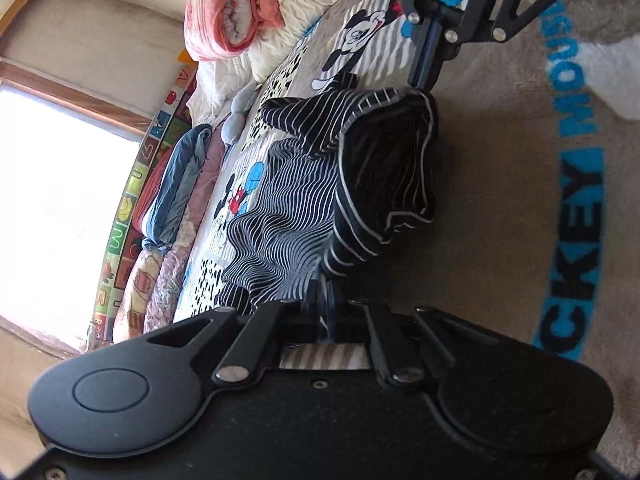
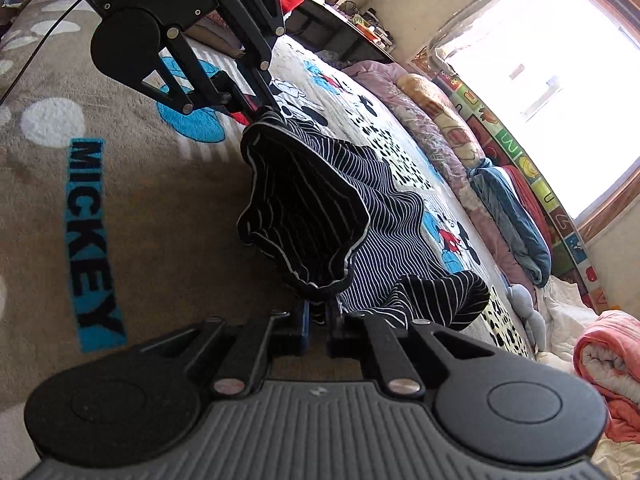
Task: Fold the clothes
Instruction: 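Lower the hanging garment onto the bed with both grippers, laying it flat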
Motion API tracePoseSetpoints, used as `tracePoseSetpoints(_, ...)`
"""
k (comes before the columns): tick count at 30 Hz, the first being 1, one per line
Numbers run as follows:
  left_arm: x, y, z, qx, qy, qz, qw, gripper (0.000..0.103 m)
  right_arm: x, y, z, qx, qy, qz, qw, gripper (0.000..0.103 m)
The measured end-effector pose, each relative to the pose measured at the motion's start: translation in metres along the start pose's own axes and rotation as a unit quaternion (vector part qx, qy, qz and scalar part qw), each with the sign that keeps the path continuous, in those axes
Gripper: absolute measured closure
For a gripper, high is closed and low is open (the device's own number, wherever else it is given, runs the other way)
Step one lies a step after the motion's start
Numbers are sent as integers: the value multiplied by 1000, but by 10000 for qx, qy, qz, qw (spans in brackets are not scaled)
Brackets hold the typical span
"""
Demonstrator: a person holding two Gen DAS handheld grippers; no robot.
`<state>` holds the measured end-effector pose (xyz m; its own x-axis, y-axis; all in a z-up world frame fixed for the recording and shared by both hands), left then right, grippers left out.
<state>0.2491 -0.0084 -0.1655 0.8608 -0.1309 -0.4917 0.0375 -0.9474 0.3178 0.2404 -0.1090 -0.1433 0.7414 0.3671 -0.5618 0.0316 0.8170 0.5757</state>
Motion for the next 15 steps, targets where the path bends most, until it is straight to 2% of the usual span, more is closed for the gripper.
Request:
tracePoseSetpoints(3,-12,1,17,150,3,-18,9999,101,-10,0,-15,-204,16,26,9998,102)
tracePoseSetpoints(5,-16,1,25,160,-17,-102,9998,97,-13,0,-24,-418,-83,7,9991,102)
tracePoseSetpoints(6,-18,-1,29,111,-34,-134,9998,91,-14,0,-28,-528,-168,-2,9985,101)
tracePoseSetpoints(7,-18,-3,32,109,-6,-173,9998,74,-15,-1,-33,-639,-252,-10,9976,92)
tracePoseSetpoints(8,-19,-5,36,124,29,-193,9997,63,-16,-2,-38,-749,-336,-19,9966,82)
tracePoseSetpoints(9,-20,-6,40,211,93,-127,9997,48,-14,-5,-42,-820,-361,-132,9959,54)
tracePoseSetpoints(10,-21,-8,45,305,152,-73,9994,48,-11,-8,-46,-906,-369,-220,9950,33)
tracePoseSetpoints(15,-8,-12,63,806,395,-71,9959,48,10,-25,-52,-1084,-406,-482,9921,37)
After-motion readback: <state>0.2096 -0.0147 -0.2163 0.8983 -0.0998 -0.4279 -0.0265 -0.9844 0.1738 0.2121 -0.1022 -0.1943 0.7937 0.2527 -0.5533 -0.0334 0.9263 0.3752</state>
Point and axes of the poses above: each gripper's, at about its wrist camera, not at the fingertips, and x roughly the way its jaws point, z to its right, y to its top, the point moved 5 cm from there along x, roughly the way its jaws point
